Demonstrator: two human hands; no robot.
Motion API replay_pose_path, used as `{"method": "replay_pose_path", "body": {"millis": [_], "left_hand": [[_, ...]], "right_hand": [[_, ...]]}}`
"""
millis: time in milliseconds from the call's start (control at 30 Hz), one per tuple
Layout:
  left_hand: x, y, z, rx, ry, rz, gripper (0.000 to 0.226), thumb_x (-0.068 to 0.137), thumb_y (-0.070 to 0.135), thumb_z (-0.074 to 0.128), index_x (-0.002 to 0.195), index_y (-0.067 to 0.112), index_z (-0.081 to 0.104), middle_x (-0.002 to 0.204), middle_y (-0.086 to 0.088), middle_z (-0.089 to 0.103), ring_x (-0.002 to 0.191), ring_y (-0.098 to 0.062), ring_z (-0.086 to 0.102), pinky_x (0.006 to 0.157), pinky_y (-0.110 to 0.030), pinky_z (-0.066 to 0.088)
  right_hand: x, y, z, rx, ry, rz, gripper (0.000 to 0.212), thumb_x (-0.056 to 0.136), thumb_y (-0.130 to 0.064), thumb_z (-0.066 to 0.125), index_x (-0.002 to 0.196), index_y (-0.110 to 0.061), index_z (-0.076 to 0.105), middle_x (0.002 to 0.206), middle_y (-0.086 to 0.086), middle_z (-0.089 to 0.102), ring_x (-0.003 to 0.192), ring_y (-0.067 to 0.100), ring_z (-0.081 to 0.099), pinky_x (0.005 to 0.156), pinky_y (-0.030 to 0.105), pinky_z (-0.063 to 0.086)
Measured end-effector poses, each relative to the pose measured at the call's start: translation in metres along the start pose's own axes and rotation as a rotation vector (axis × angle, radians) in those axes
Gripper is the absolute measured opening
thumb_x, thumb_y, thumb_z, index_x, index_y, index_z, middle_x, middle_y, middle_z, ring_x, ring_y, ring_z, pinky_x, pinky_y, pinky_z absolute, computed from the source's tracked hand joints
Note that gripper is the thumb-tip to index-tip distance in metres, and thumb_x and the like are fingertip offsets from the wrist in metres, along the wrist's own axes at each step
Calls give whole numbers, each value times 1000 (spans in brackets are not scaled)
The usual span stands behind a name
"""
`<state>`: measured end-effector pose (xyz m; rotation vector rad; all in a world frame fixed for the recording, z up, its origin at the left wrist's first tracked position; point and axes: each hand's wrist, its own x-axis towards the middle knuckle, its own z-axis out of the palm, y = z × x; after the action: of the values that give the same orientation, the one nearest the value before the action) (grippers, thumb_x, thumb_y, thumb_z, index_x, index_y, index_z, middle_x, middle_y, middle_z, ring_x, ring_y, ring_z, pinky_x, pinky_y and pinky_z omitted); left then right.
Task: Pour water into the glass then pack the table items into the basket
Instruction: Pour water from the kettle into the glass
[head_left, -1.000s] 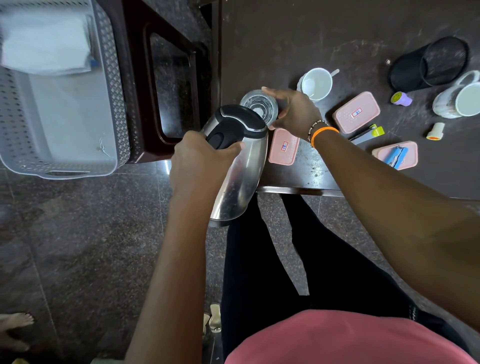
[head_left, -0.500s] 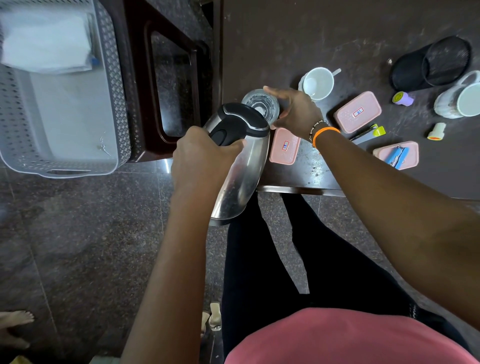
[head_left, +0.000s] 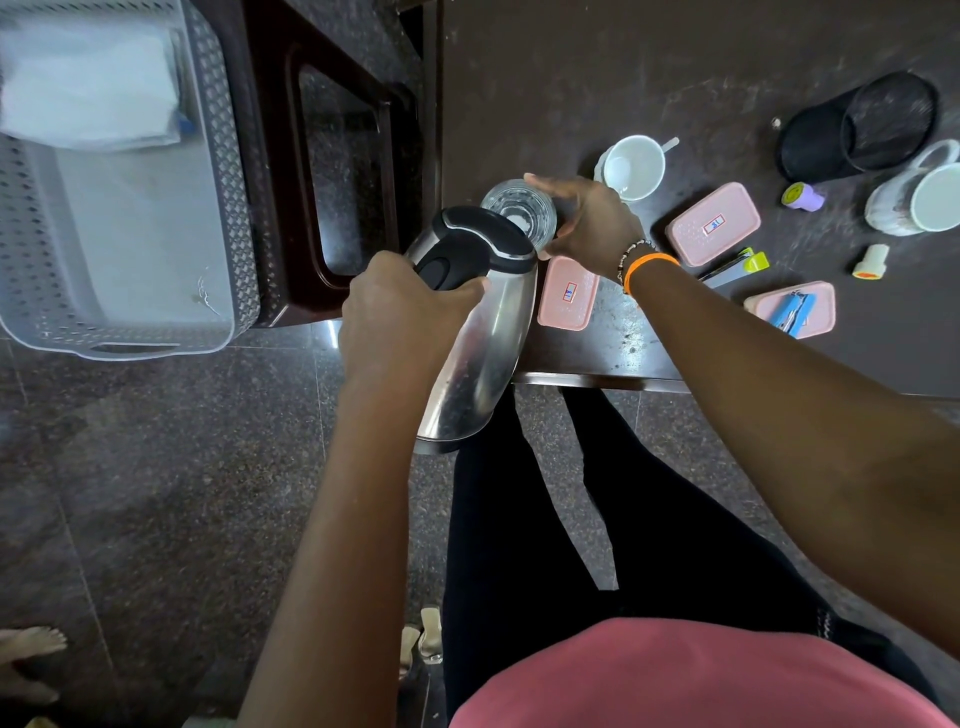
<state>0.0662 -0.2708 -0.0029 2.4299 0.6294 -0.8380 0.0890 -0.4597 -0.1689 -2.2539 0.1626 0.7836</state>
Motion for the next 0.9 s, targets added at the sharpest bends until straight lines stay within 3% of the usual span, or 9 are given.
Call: {"method": "replay_pose_path", "body": {"millis": [367, 533, 733, 900], "left_hand": [[1, -1, 1, -7, 8, 10, 49, 67, 51, 74, 86, 9, 58, 71, 6, 57, 72, -20, 61, 60, -29, 47], [1, -2, 2, -13, 12, 17, 45, 68, 51, 74, 78, 12, 54, 66, 8, 52, 64, -15, 55, 51, -24, 37], [2, -2, 1, -8, 8, 14, 48, 67, 52, 74, 82, 10, 54, 71, 5, 54, 76, -23, 60, 60, -29, 44], [2, -2, 1, -5, 14, 14, 50, 66, 53, 74, 84, 10, 56, 72, 4, 55, 77, -22, 61, 58, -27, 41]], "right_hand": [[-1, 0, -1, 8, 4, -2, 83, 63, -10, 77, 134, -38, 43, 135, -3, 55, 121, 17, 53, 102, 36, 46], [-2, 0, 0, 54, 29, -19, 82, 61, -5, 76, 132, -34, 47, 133, -2, 57, 120, 18, 54, 102, 35, 46], [-2, 1, 2, 68, 44, -41, 79, 62, -3, 76, 132, -28, 49, 132, 2, 59, 119, 19, 55, 101, 30, 45], [-2, 1, 2, 61, 55, -46, 79, 61, -3, 76, 132, -26, 49, 130, 6, 60, 117, 22, 56, 100, 30, 45]]}}
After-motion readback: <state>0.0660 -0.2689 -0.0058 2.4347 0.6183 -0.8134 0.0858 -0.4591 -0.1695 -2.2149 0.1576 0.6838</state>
